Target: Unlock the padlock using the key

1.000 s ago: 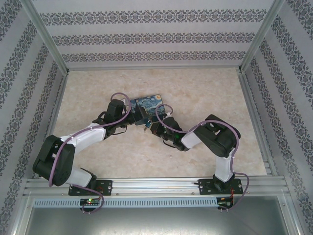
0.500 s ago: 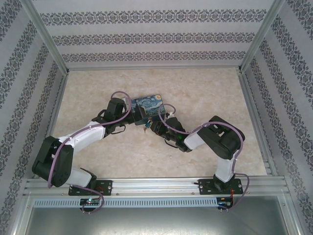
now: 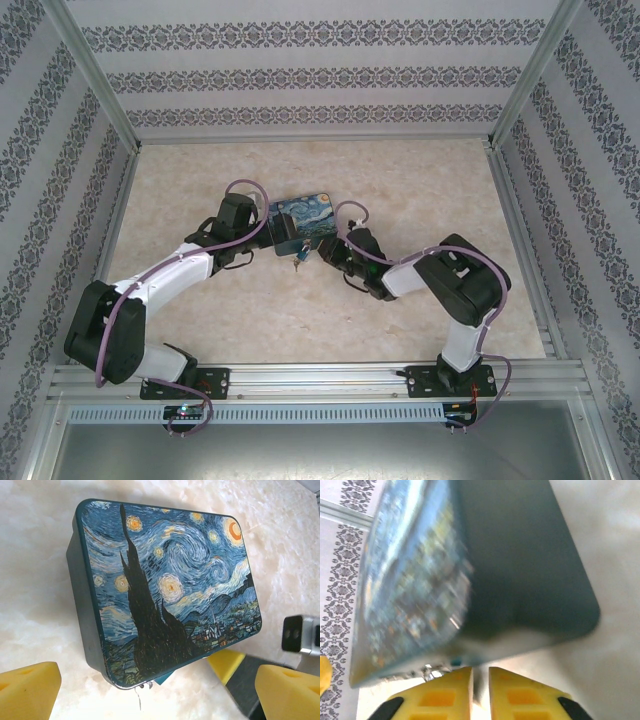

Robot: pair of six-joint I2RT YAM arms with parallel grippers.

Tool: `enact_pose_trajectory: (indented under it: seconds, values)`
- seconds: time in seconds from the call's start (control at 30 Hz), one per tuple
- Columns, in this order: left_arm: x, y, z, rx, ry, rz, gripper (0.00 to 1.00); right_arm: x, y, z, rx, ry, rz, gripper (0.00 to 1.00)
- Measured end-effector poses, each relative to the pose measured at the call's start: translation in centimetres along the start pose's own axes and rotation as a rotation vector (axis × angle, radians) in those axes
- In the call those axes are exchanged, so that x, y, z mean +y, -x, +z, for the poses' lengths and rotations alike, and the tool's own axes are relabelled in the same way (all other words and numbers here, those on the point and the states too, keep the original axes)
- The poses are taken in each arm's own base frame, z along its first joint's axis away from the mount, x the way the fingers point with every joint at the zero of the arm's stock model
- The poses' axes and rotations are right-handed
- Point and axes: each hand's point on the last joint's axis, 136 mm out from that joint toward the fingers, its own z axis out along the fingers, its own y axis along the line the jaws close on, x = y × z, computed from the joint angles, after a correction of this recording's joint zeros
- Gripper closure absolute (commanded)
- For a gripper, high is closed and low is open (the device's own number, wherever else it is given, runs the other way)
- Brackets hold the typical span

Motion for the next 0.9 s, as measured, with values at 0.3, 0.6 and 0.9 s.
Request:
enact_pose_trajectory:
  seconds: [0.3, 0.6, 0.9]
  values:
    - [0.1, 0.2, 0.1, 0.001, 0.005, -0.005, 0.0, 3.7, 3.3, 2.6, 0.019, 0.038, -0.039, 0.8]
    - [0.7, 0.9, 0.8, 0.01, 0.014, -0.025, 0.0, 1.5, 0.4, 2.3, 0.091, -0.02, -0.059, 0.56]
    - [1.0, 2.8, 0.8, -0.01, 0.004, -0.063, 0.0, 1.9, -3.2, 2.7, 0.14, -0.037, -0.121, 0.57]
